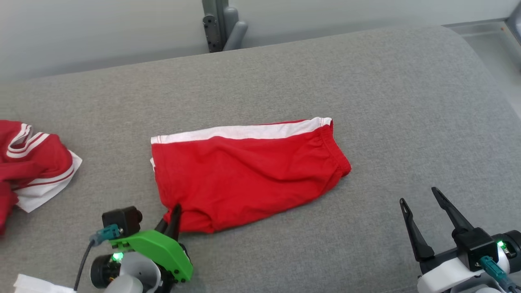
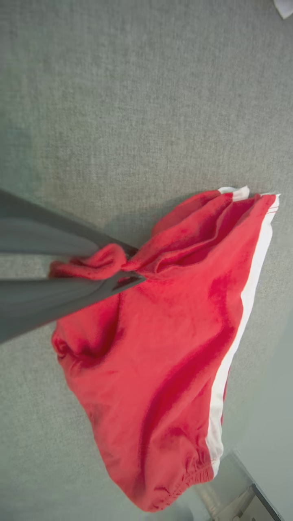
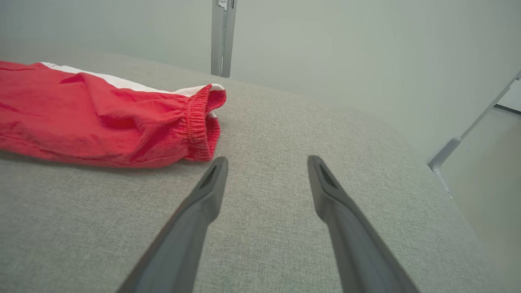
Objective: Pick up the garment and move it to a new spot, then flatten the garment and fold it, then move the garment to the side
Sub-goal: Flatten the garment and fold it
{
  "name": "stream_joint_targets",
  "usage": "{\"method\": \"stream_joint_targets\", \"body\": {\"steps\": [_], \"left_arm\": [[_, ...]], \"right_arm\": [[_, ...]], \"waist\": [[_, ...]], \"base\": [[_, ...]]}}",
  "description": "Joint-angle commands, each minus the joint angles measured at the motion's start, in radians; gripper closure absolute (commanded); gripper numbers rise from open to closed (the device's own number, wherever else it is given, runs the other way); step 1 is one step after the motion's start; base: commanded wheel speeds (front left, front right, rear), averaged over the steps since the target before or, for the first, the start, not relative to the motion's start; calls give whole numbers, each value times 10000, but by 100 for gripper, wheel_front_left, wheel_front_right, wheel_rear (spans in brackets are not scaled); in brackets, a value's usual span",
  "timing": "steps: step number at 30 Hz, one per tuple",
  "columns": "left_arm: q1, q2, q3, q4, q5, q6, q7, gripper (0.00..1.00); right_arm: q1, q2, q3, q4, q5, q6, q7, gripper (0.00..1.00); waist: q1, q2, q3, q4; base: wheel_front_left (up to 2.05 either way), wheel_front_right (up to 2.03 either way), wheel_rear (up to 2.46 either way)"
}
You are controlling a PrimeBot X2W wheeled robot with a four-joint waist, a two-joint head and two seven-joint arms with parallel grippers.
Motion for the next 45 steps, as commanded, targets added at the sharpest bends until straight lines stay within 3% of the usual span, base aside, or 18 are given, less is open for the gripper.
{"method": "stream_joint_targets", "body": {"steps": [1,5,6,7,8,9,14,20,23,35,45], "left_arm": [[203,2,19,-57,-4,57,-37,100],[514,-57,-87,-246,-53,-28,-198,100],[525,-21,-97,-227,17,-67,-298,86],[498,23,-140,-210,125,-154,-451,58],[473,23,-138,-189,210,-198,-648,13],[453,61,-144,-140,372,-209,-870,0],[821,347,127,-298,1207,207,-2379,0],[1518,651,543,-1175,2193,748,-2792,0],[1780,475,990,-1870,2756,907,-2818,0],[2417,-938,1911,-2264,4281,-14,-2818,0],[2709,-1603,2883,-1830,5041,-808,-2820,0]], "right_arm": [[132,-37,30,25,78,-10,-30,0],[50,-144,101,100,142,-10,-30,0],[19,-149,115,118,156,-10,-30,0],[-6,-149,126,134,164,-10,-30,0],[-27,-148,126,146,179,-10,-30,0],[-47,-124,110,177,221,-10,-30,0],[-322,141,-57,104,362,-10,-30,0],[-1107,323,67,413,470,-10,105,0],[-1844,482,362,708,564,-10,499,0],[-3541,959,315,2864,203,-10,1166,0],[-3771,1087,-131,4746,255,-10,740,0]], "waist": [[0,102,-324,432],[0,102,-253,552],[0,102,-230,567],[0,102,-207,577],[0,102,-188,584],[0,102,-170,585],[0,102,-166,498],[0,102,-87,737],[0,102,-1,977],[0,102,408,2060],[0,102,399,2216]], "base": [[0,0,0],[0,0,0],[0,0,0],[0,0,0],[0,0,0],[0,0,0],[0,0,0],[0,0,0],[0,0,0],[0,0,0],[0,0,0]]}}
